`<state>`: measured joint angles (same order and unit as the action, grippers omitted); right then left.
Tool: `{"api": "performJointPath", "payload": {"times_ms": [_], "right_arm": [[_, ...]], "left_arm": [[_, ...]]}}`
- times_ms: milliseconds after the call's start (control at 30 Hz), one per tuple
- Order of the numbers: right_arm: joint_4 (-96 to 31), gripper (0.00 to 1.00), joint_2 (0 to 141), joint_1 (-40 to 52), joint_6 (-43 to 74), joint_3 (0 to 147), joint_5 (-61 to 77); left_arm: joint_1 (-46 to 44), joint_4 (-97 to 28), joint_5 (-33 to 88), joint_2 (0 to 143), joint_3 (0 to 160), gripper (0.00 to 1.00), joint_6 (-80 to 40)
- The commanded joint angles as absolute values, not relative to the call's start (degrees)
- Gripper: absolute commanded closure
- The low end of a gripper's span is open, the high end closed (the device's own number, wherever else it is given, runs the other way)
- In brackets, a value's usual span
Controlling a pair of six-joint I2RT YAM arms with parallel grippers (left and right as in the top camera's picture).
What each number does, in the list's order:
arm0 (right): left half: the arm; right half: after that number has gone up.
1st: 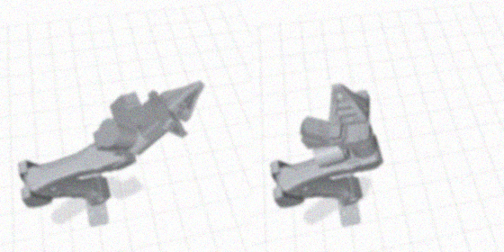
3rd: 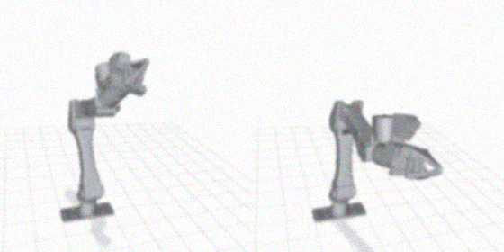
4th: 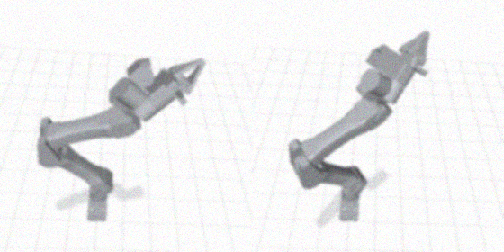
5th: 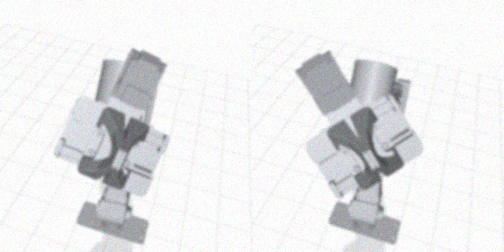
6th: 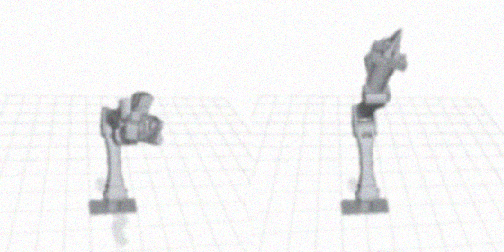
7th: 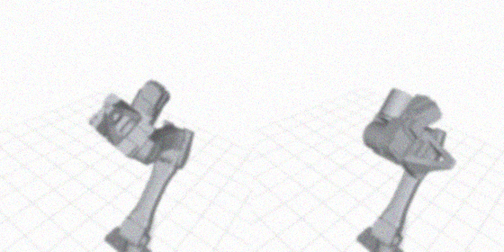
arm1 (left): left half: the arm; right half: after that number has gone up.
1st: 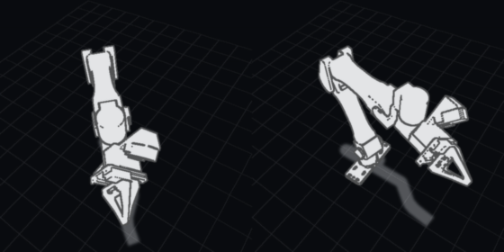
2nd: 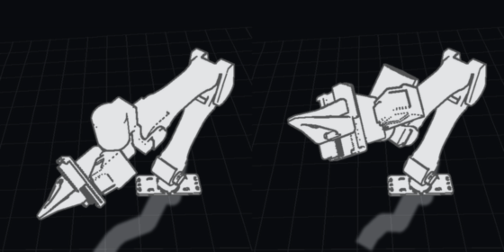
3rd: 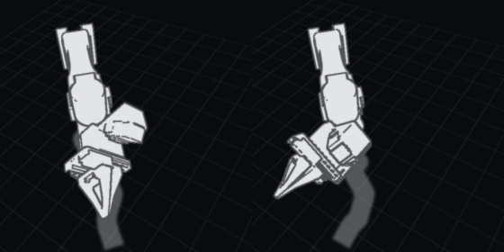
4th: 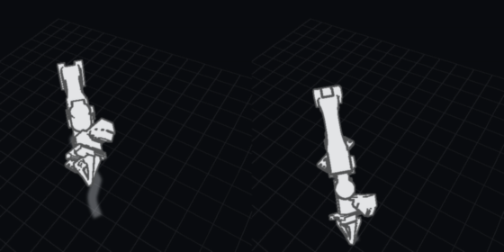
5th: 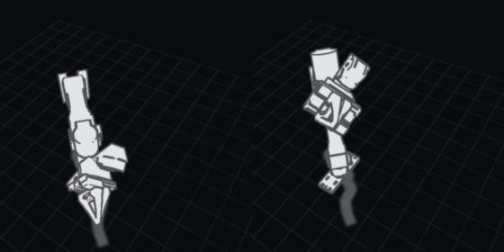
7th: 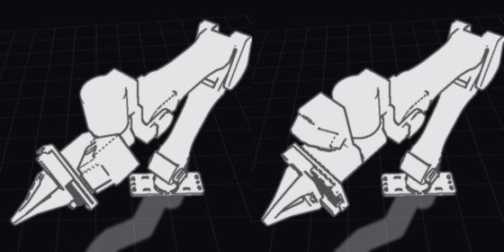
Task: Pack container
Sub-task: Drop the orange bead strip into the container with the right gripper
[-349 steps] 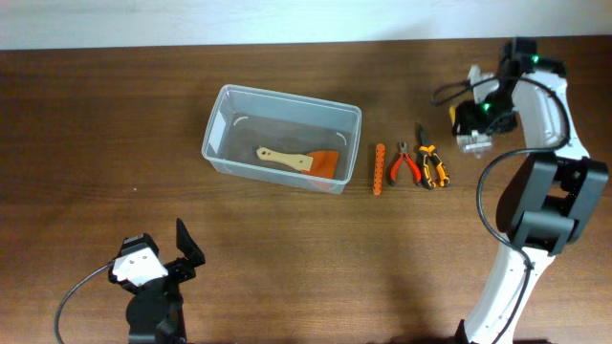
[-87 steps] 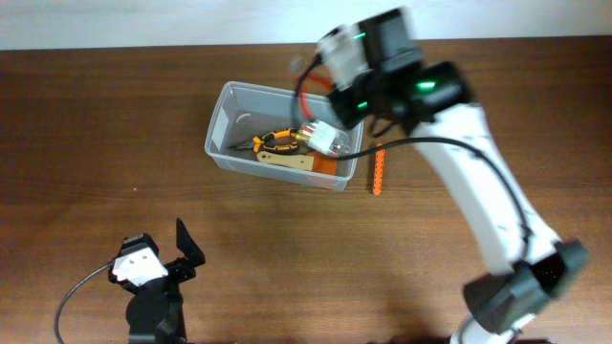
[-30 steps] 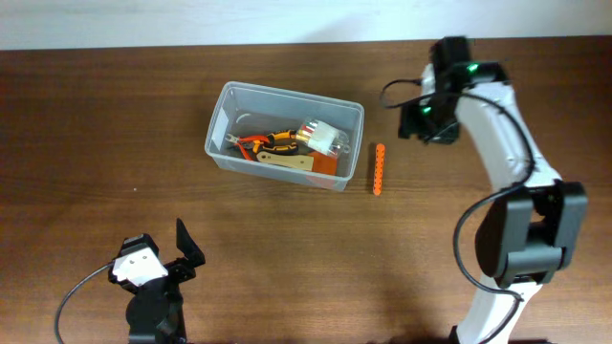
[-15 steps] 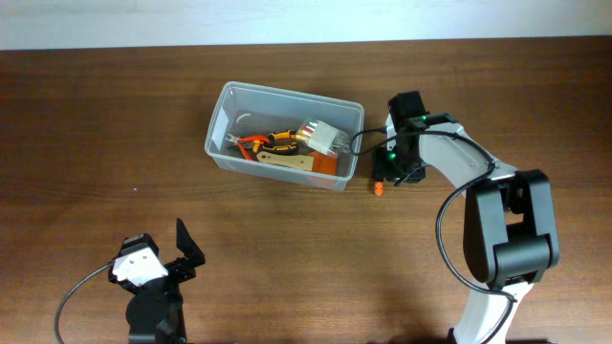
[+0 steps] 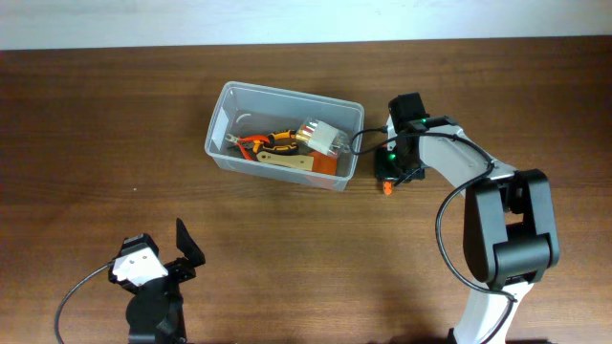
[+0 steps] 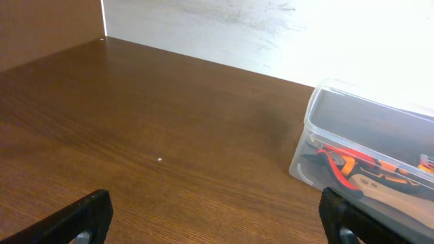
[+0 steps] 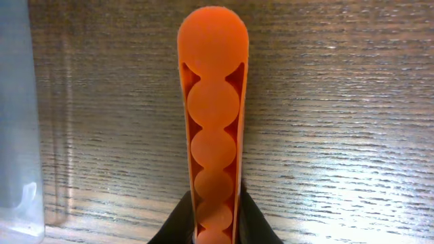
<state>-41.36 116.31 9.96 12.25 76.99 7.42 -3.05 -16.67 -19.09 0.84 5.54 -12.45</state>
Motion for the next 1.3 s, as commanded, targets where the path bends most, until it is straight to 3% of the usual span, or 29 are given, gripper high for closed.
{"api": "performJointPath", "payload": {"times_ms": [0, 167, 367, 567, 800, 1033, 1267], "right_arm": [[-41.3, 0.89, 118.54, 10.92, 12.49, 76.05, 7.07], [-44.69, 0.96, 117.14, 9.47, 12.51, 80.79, 6.85], [-57.01, 0.96, 110.74, 7.92, 11.51, 102.56, 7.2], [-59.33, 0.96, 109.36, 15.22, -7.2, 115.83, 12.97], [-56.49, 0.96, 113.23, 25.98, -35.29, 113.6, 13.34], [-53.43, 0.96, 124.88, 28.49, -60.23, 113.56, 13.32], [-42.39, 0.94, 135.24, 28.53, -64.69, 113.56, 13.34]], "left_arm": [[-3.27, -16.71, -19.33, 0.56, 5.32, 0.01, -11.94], [-3.27, -16.71, -19.33, 0.56, 5.32, 0.01, -11.94], [-3.27, -16.71, -19.33, 0.56, 5.32, 0.01, -11.94], [-3.27, -16.71, -19.33, 0.56, 5.32, 0.01, -11.94], [-3.27, -16.71, -19.33, 0.56, 5.32, 0.01, -11.94], [-3.27, -16.71, -19.31, 0.56, 5.32, 0.01, -11.94], [-3.27, -16.71, -19.33, 0.56, 5.32, 0.01, -11.94]]}}
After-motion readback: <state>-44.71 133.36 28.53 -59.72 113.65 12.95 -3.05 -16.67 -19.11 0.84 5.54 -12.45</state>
